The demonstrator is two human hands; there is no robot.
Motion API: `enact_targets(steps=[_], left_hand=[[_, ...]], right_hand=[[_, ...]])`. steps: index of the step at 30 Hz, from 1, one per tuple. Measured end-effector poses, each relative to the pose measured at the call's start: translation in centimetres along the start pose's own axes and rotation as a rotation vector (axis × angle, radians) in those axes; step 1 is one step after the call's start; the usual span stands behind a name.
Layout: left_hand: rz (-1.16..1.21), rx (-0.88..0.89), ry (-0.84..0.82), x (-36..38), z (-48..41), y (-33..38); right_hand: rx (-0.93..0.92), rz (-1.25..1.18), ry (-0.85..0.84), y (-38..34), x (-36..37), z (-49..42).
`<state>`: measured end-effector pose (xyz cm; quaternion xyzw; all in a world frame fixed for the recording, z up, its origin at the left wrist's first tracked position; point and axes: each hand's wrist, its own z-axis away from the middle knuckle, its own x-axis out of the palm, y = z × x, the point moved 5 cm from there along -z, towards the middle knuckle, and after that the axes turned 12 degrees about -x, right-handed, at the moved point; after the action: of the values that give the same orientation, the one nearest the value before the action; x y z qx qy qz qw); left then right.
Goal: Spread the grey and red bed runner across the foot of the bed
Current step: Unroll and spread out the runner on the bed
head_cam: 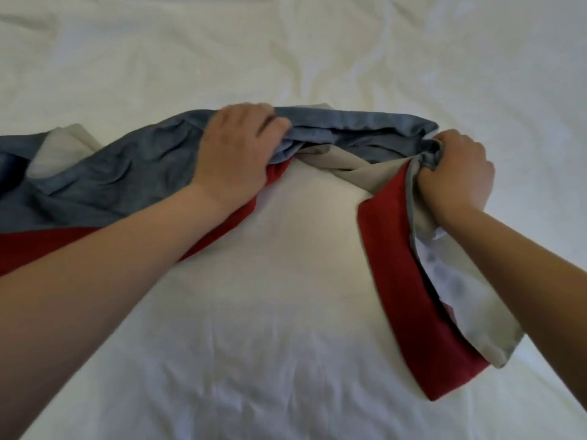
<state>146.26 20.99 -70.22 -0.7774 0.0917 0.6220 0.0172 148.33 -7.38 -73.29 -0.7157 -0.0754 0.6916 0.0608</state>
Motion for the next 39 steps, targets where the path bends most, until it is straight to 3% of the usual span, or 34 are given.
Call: enact_targets(steps=[4, 7, 9, 11, 15, 23, 26, 30, 34, 39], left_hand=[[0.09, 0.197, -0.102, 2.0, -0.1, 7.7], [0.019, 0.236, -0.313, 4.2, -0.6, 11.7], [-0.046, 0.203, -0.364, 5.4, -0.9, 13.1], [-0.102, 0.167, -0.324, 6.0, -1.3, 13.9], [-0.08, 0.163, -0.308, 6.6, -1.8, 14.7], [-0.115, 0.241, -0.36, 4.7, 1.1, 13.8], [-0.116, 0.225, -0.399, 3.8, 3.6, 12.6], [-0.12, 0.217, -0.448, 2.5, 7.9, 11.0], [-0.165, 0.185, -0.527, 1.9, 11.4, 10.1], [-0.167, 0.013, -0.497, 1.5, 13.8, 10.3]], right_hand=[[-0.023, -0.069, 0.029, 0.1, -0.2, 0.2], [-0.048, -0.075, 0.272, -0.4, -2.6, 1.7], [-0.136, -0.055, 0.384, -1.4, -3.6, 3.7], [-0.231, -0.124, 0.25, -2.8, -2.7, 6.1], [-0.292, 0.008, -0.055, -3.1, -0.1, 9.9], [-0.342, -0.171, 0.11, 0.2, -2.9, 8.3], [-0.188, -0.211, 0.182, 3.9, -4.2, 6.9], [-0.034, -0.184, 0.082, 8.7, -3.8, 5.9], [-0.083, -0.169, -0.067, 8.9, -2.8, 6.5], [-0.031, -0.393, 0.049, 8.3, -3.8, 10.4]])
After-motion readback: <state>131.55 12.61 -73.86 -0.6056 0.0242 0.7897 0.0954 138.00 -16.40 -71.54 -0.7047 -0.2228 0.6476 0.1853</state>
